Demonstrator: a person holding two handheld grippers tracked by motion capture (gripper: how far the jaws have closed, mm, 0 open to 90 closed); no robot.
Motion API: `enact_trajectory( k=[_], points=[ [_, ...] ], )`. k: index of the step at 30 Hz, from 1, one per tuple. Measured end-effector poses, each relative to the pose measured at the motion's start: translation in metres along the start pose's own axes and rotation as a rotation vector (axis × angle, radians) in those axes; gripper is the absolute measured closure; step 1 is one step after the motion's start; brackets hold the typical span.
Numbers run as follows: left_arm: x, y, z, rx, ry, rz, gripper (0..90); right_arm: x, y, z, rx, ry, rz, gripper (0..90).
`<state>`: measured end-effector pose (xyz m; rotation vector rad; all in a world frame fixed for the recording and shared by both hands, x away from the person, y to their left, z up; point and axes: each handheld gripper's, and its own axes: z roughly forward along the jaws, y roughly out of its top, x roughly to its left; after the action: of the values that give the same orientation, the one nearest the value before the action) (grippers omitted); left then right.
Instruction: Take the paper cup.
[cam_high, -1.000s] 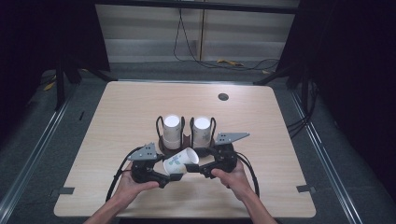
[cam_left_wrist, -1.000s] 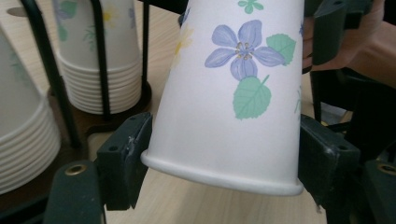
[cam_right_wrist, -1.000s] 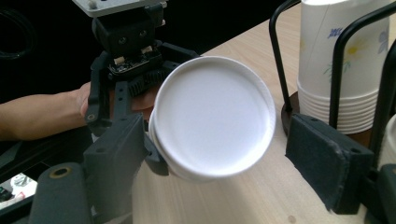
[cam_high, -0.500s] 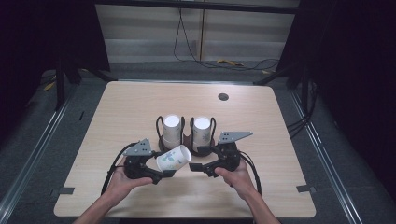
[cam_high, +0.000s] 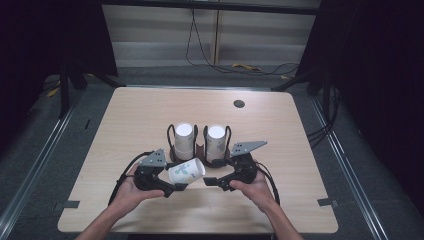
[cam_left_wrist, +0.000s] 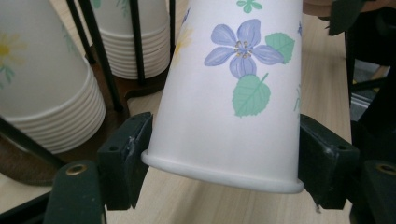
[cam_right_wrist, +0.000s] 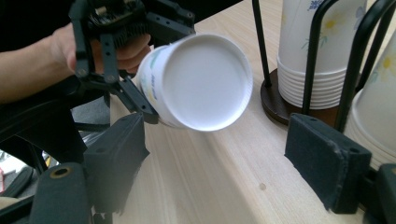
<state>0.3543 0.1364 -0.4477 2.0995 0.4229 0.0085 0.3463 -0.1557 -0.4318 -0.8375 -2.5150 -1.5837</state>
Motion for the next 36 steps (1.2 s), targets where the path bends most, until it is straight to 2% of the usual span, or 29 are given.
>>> enact_trajectory(
  k=[4,7,8,9,12,14,19,21,24,27,29,36],
  points=[
    [-0.001,0.001,0.004,0.052,0.012,0.040,26.5,0.000,-0.001,-0.002,0.023,-0.008,-0.019,20.6],
    [-0.002,0.001,0.005,0.058,0.007,0.045,26.5,0.000,-0.002,-0.002,0.049,-0.010,-0.033,20.7],
    [-0.003,0.001,0.005,0.057,0.007,0.043,26.5,0.001,-0.002,-0.001,0.078,-0.011,-0.044,21.2],
    [-0.003,0.001,0.005,0.062,0.010,0.048,26.5,0.001,-0.002,-0.001,0.078,-0.011,-0.044,21.2],
    [-0.001,-0.001,0.005,0.076,0.032,0.043,26.6,0.002,0.000,0.002,0.122,-0.016,-0.063,22.1],
    [-0.001,-0.002,0.006,0.076,0.031,0.035,26.6,0.002,0.003,0.003,0.150,-0.022,-0.075,22.2],
    [-0.003,-0.005,0.008,0.092,0.018,0.049,26.6,0.000,0.009,0.004,0.186,-0.022,-0.101,22.8],
    [-0.003,-0.006,0.009,0.101,0.021,0.056,26.6,0.000,0.012,0.006,0.221,-0.023,-0.117,22.3],
    [-0.004,-0.006,0.010,0.120,0.026,0.069,26.6,0.001,0.012,0.008,0.234,-0.021,-0.122,21.8],
    [-0.003,-0.006,0.010,0.128,0.040,0.060,26.5,0.003,0.012,0.012,0.267,-0.024,-0.128,20.7],
    [-0.003,-0.006,0.010,0.147,0.038,0.075,26.5,0.003,0.009,0.018,0.305,-0.034,-0.137,19.4],
    [-0.006,-0.007,0.013,0.162,0.030,0.088,26.5,0.005,0.013,0.025,0.331,-0.018,-0.156,19.9]
  ],
)
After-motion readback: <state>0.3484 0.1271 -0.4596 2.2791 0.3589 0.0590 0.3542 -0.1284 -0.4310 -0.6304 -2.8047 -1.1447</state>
